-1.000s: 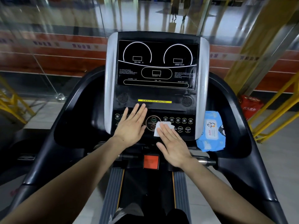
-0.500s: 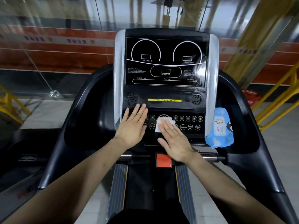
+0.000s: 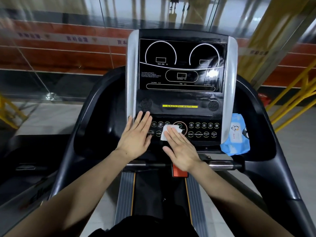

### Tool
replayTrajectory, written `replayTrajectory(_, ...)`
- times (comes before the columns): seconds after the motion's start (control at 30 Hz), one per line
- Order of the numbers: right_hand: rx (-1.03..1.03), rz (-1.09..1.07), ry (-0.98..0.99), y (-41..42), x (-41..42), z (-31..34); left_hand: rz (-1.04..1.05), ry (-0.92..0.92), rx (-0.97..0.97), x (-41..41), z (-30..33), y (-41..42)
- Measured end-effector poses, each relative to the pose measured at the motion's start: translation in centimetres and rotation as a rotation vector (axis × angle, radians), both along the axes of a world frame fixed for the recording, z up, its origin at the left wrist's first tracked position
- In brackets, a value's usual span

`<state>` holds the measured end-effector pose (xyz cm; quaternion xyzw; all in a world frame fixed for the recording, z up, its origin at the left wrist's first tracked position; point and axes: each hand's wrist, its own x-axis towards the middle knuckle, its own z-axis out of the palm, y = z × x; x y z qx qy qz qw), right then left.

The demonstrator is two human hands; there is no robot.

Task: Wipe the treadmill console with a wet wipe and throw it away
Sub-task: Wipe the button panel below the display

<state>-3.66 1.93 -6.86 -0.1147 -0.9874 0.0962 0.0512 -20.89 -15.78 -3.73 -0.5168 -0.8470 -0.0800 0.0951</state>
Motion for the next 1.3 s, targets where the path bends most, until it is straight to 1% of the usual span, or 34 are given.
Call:
replayTrajectory(0.13, 0.004, -0.058, 0.032, -0.6, -2.4, 1.0, 0.035, 0.003, 0.001, -0.6, -0.4, -0.8)
replayTrajectory(0.27, 0.091, -0.035, 0.016, -2.7, -0.6, -1.4, 0.059, -0.022, -0.003, -0.8, -1.2, -1.6)
replayTrajectory(0.33, 0.091, -0.015, 0.008, -3.1, 0.1, -2.1, 0.074, -0.035, -0.005, -0.8, -1.6, -2.1)
replayTrajectory(0.43, 0.083, -0.011, 0.005, -2.4, -1.0, -0.9, 0.092, -0.058, 0.004, -0.9, -2.0, -2.7)
replayTrajectory(0.53, 0.084, -0.067, 0.032, -1.7, -3.4, 1.1, 0.092, -0.052, 0.023, -1.1, -2.0, -3.1)
replayTrajectory(0.6, 0.075, -0.084, 0.044, -2.0, -3.9, 1.1, 0.099, -0.049, 0.024, -1.2, -1.9, -3.2)
replayTrajectory(0.67, 0.094, -0.061, 0.04, -3.0, -2.9, -0.1, 0.107, -0.054, 0.032, -1.3, -1.9, -3.4)
replayTrajectory(0.77, 0.12, 0.028, 0.001, -4.0, -0.7, -2.0, 0.117, -0.056, 0.03, -1.5, -2.0, -3.7)
replayTrajectory(0.87, 0.133, 0.037, 0.011, -3.0, -2.0, -0.9, 0.112, -0.066, 0.021, -1.7, -2.1, -4.1)
replayTrajectory(0.97, 0.122, -0.031, 0.024, -2.2, -4.7, 1.4, 0.102, -0.081, 0.002, -1.7, -2.0, -4.4)
replayTrajectory(1.03, 0.108, -0.06, 0.034, -2.6, -5.2, 1.4, 0.101, -0.084, -0.001, -1.7, -1.9, -4.5)
replayTrajectory(1.1, 0.121, -0.037, 0.018, -3.9, -4.1, 0.1, 0.11, -0.084, -0.002, -1.9, -2.0, -4.8)
replayTrajectory(1.2, 0.161, 0.057, -0.017, -4.7, -2.1, -1.8, 0.121, -0.085, -0.009, -2.1, -2.1, -5.2)
replayTrajectory(1.3, 0.166, 0.06, 0.006, -3.7, -3.6, -0.4, 0.123, -0.079, -0.028, -2.3, -2.1, -5.6)
